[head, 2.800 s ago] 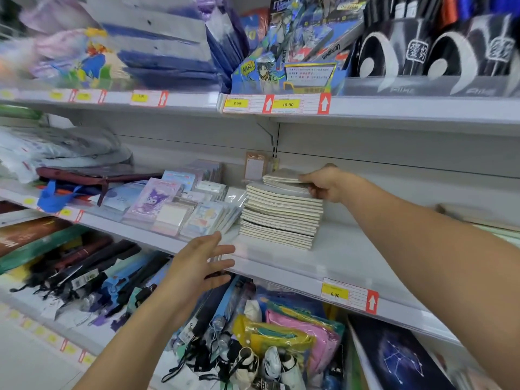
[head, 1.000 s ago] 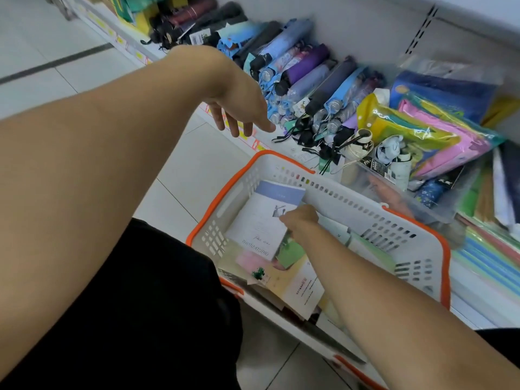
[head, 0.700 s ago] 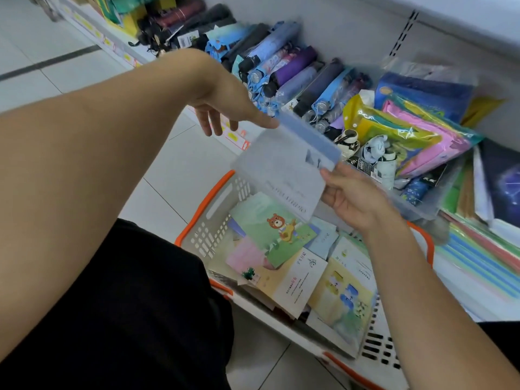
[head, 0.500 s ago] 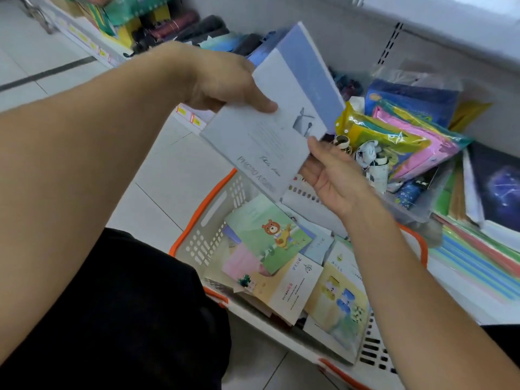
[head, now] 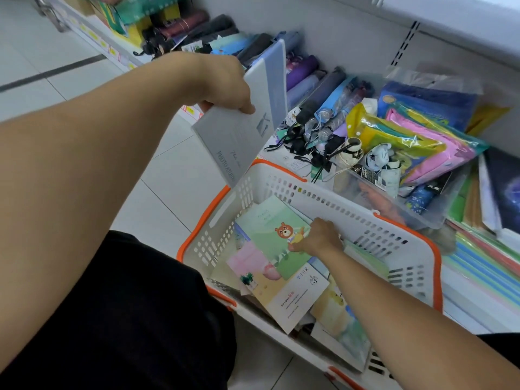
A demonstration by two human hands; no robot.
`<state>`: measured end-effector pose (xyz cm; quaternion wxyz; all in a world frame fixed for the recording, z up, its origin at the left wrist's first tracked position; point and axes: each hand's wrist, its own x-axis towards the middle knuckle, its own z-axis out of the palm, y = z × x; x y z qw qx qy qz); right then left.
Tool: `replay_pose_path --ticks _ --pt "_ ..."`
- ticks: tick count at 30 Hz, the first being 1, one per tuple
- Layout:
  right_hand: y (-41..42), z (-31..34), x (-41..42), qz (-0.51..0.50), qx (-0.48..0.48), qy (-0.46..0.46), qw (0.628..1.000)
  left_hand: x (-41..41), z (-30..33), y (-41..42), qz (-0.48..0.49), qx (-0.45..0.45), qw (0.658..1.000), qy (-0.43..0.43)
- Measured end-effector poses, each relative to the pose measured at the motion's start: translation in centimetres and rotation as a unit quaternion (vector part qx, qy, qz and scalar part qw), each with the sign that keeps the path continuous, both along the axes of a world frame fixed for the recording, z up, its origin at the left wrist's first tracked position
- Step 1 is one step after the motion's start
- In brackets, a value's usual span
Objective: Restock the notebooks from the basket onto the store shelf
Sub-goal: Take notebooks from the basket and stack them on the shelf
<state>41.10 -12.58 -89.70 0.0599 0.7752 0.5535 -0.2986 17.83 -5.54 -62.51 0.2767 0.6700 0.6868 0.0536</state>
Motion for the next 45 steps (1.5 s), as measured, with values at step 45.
replay_pose_path --ticks 45 --pt "0.0 32.0 8.7 -0.139 0.347 0.486 0.790 15.4 6.5 -0.3 0.124 0.088 0.753 -0.640"
